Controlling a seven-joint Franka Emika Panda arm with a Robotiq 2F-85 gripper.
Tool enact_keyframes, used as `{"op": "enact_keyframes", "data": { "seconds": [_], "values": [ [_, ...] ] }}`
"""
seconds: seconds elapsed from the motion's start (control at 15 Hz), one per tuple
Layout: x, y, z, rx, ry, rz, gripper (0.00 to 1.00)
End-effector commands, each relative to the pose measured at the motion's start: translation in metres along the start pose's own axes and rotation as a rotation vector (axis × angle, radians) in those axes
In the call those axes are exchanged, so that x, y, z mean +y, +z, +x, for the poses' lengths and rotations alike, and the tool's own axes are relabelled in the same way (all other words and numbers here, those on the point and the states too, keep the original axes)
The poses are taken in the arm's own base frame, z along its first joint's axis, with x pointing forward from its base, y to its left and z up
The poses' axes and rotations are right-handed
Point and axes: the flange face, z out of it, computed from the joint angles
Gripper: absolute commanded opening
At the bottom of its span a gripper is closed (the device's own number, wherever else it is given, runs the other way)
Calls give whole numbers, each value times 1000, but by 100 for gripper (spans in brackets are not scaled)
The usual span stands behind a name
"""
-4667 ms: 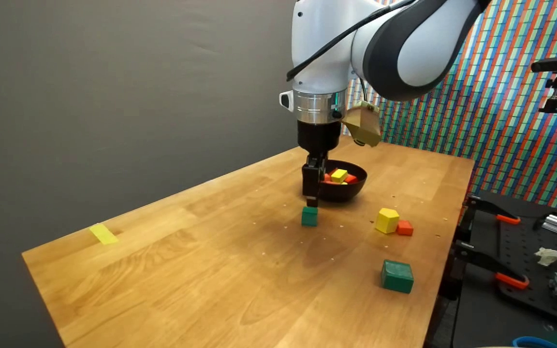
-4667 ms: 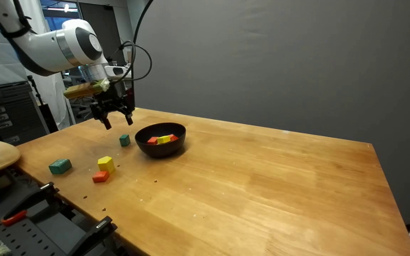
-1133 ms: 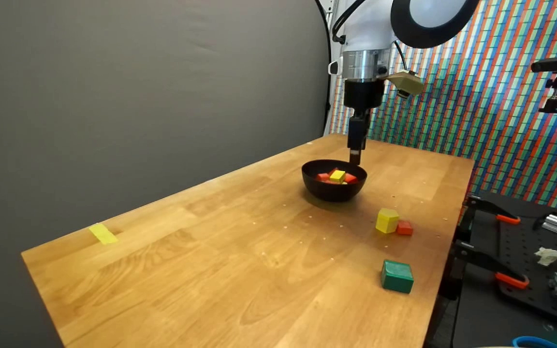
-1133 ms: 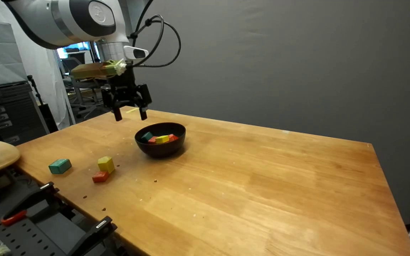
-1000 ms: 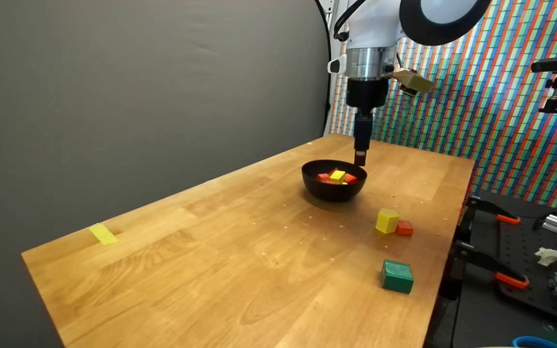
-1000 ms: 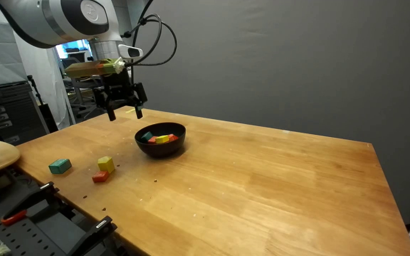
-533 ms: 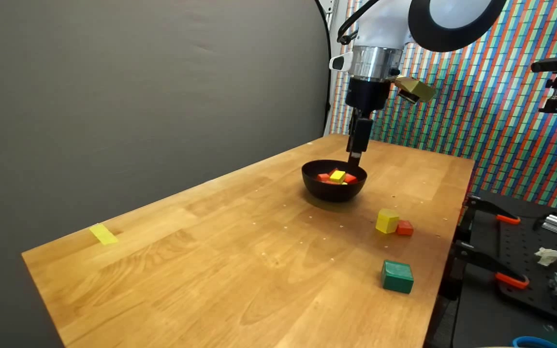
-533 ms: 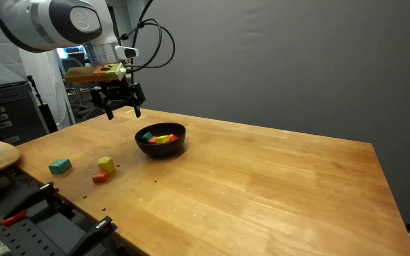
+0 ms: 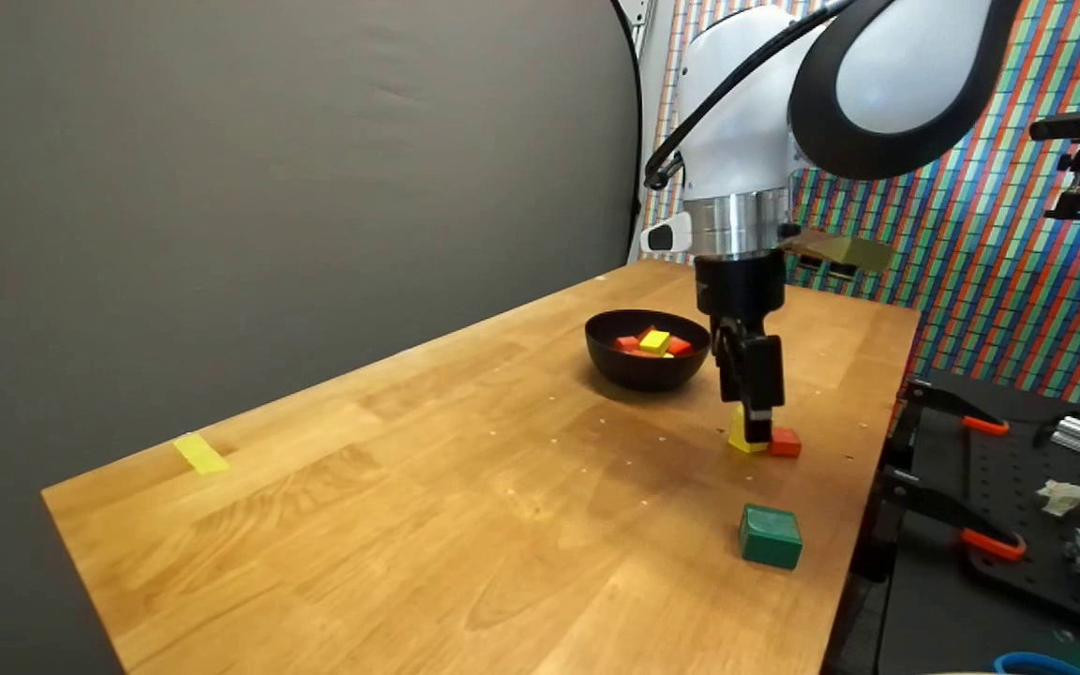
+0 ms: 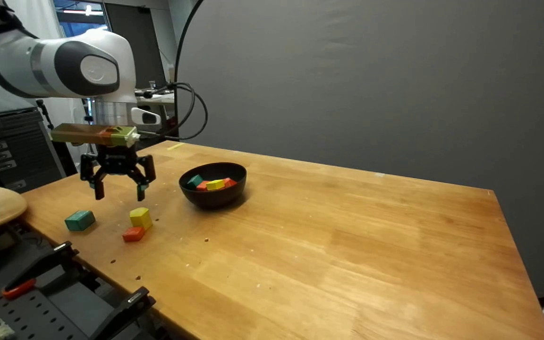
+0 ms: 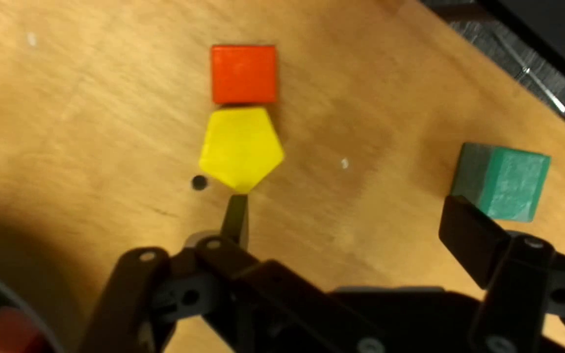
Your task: Put all the blocks on the table in the black bowl
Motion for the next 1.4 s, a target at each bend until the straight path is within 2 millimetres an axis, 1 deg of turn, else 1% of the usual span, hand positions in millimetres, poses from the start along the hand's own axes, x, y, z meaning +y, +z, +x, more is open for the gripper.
{"op": "enact_keyframes", "data": {
  "seconds": [0.0,0.13,0.27,0.33,0.53,0.73,0.8,0.87,1.0,1.07,1.13,1.27,1.33],
  "values": [
    [-52,4,-3,-28,-62,7,100],
    [-79,16,1,-37,-92,7,100],
    [-97,26,2,-47,-95,9,100],
    [-103,31,1,-49,-91,15,100],
    [-110,45,2,-20,-60,49,100],
    [-109,58,8,93,47,60,100],
    [-108,62,9,114,72,56,75],
    [-109,65,9,131,86,54,74],
    [-109,65,7,162,119,41,58],
    [-110,63,4,171,132,32,49],
    [-111,59,0,181,147,16,42],
    [-120,52,-7,188,154,-11,28],
    [-123,48,-9,197,161,-25,23]
  ]
}}
